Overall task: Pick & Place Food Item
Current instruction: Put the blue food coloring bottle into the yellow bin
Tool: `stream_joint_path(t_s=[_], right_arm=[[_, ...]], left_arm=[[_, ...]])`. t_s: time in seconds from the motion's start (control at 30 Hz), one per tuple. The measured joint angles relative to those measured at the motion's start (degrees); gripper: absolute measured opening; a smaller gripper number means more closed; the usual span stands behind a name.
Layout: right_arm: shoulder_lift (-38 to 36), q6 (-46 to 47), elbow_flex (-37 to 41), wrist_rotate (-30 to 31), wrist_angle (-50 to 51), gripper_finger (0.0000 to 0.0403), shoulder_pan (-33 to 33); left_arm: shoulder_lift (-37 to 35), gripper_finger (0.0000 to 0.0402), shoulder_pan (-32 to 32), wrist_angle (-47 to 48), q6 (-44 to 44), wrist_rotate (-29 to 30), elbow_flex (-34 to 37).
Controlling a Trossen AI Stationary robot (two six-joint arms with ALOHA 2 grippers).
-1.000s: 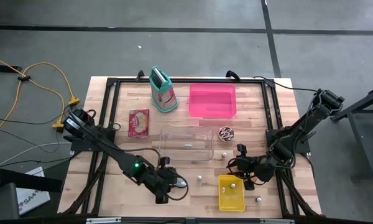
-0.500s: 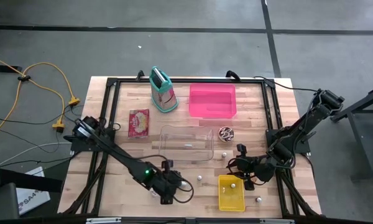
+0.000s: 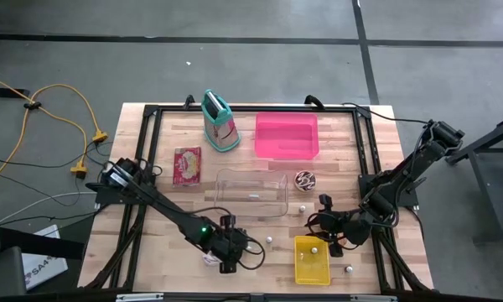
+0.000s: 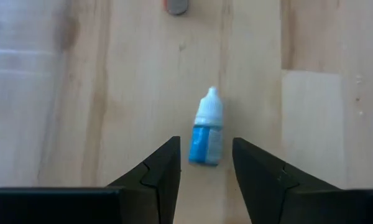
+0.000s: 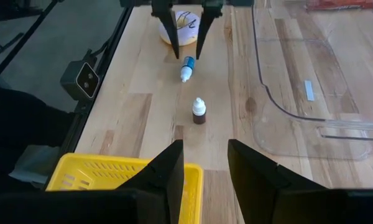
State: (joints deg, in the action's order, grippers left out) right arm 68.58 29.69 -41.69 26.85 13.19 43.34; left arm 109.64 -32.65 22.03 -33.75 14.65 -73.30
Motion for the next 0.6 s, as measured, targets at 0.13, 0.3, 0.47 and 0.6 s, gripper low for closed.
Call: stream_joint_path(t_s=[0.13, 0.3, 0.47, 0.6], right_arm=[[0.0, 0.0, 0.0, 0.0, -0.6, 0.0114, 0.0], [0.0, 0.0, 0.0, 0.0, -1.2, 0.0114, 0.0], [0.0, 0.0, 0.0, 0.0, -1.5, 0.0114, 0.0], [0.0, 0.0, 0.0, 0.0, -1.8, 0.0114, 0.0]], left_arm=[[0.0, 0.0141, 0.3, -0.1, -0.2, -0.7, 0.0], [0.8, 0.0141, 0.3, -0.4, -0.4, -0.9, -0.2], [1.7, 0.0141, 0.3, -0.7, -0.8, -1.5, -0.1], [2.5, 0.0141, 0.3, -1.2, -0.8, -1.7, -0.1]])
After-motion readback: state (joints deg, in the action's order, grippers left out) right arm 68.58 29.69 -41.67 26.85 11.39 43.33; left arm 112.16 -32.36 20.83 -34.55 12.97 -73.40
